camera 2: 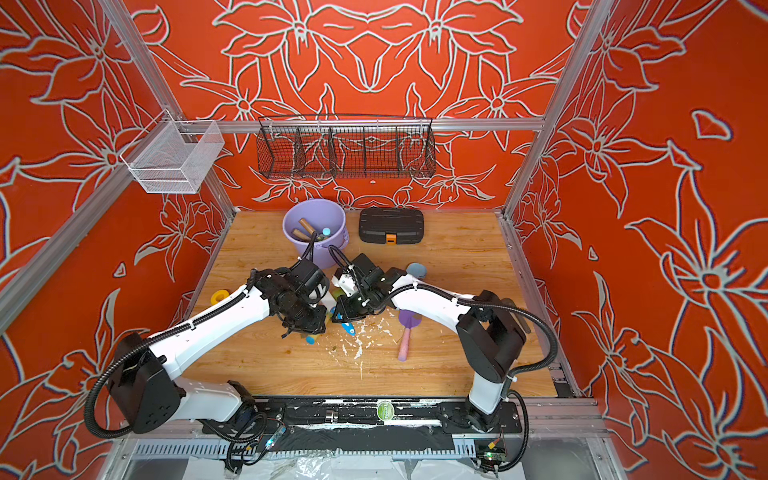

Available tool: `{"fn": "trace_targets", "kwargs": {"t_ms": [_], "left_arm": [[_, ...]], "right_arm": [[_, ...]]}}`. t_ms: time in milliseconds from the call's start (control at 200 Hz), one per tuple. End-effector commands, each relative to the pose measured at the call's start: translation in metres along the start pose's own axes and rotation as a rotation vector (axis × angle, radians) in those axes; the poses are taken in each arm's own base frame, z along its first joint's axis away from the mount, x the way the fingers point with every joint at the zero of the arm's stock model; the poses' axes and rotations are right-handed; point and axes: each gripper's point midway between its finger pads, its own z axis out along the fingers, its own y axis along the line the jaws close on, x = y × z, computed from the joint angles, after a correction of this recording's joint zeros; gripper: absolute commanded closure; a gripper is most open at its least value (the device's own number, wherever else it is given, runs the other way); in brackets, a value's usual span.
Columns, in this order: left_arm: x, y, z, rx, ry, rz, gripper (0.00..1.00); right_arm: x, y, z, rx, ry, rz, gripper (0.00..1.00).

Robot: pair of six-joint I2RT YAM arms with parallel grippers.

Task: Brush the soil off the hand trowel and place it into the bucket
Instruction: Brush off the soil from the hand trowel.

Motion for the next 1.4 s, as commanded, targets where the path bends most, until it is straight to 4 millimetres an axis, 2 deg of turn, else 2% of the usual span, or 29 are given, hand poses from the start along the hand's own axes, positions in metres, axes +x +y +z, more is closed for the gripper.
{"fn": "trace_targets", "kwargs": {"t_ms": [0, 180, 340, 405, 455, 645, 786, 881, 1056, 1191, 1301, 1396], "left_arm": [[-0.002, -0.003, -0.008, 0.023, -0.032, 0.009, 1.00], [0.004, 0.001, -0.005, 0.016, -0.030, 0.002, 1.00], [0.007, 0.006, -0.002, 0.002, -0.029, -0.008, 1.00], [0.007, 0.007, -0.001, -0.002, -0.028, -0.009, 1.00], [0.007, 0.007, -0.001, -0.002, -0.027, -0.009, 1.00], [0.006, 0.006, 0.001, 0.002, -0.031, -0.003, 1.00], [0.005, 0.005, 0.003, 0.011, -0.038, 0.010, 1.00], [0.004, 0.005, 0.003, 0.016, -0.058, 0.019, 1.00], [0.004, 0.005, 0.000, 0.024, -0.085, 0.039, 1.00], [0.003, 0.005, -0.006, 0.031, -0.119, 0.047, 1.00], [0.005, 0.009, -0.009, 0.016, -0.135, 0.047, 1.00], [0.007, 0.012, -0.009, 0.008, -0.134, 0.047, 1.00]], "right_arm": [[-0.015, -0.019, 0.006, 0.045, -0.018, 0.034, 1.00], [-0.050, -0.031, -0.003, 0.090, -0.084, 0.025, 1.00], [-0.063, -0.038, -0.016, 0.132, -0.123, 0.023, 1.00], [-0.061, -0.043, -0.022, 0.160, -0.134, 0.029, 1.00], [-0.058, -0.039, -0.027, 0.146, -0.133, 0.019, 1.00], [-0.038, 0.000, -0.037, 0.003, -0.098, -0.034, 1.00], [-0.019, 0.029, -0.028, -0.123, -0.019, -0.051, 1.00], [-0.007, 0.037, -0.018, -0.164, 0.046, -0.038, 1.00], [0.005, 0.032, -0.006, -0.195, 0.121, 0.008, 1.00], [0.012, 0.012, 0.010, -0.138, 0.190, 0.054, 1.00], [0.002, -0.012, 0.011, -0.050, 0.166, 0.080, 1.00], [-0.016, -0.032, -0.001, 0.008, 0.106, 0.101, 1.00]]}}
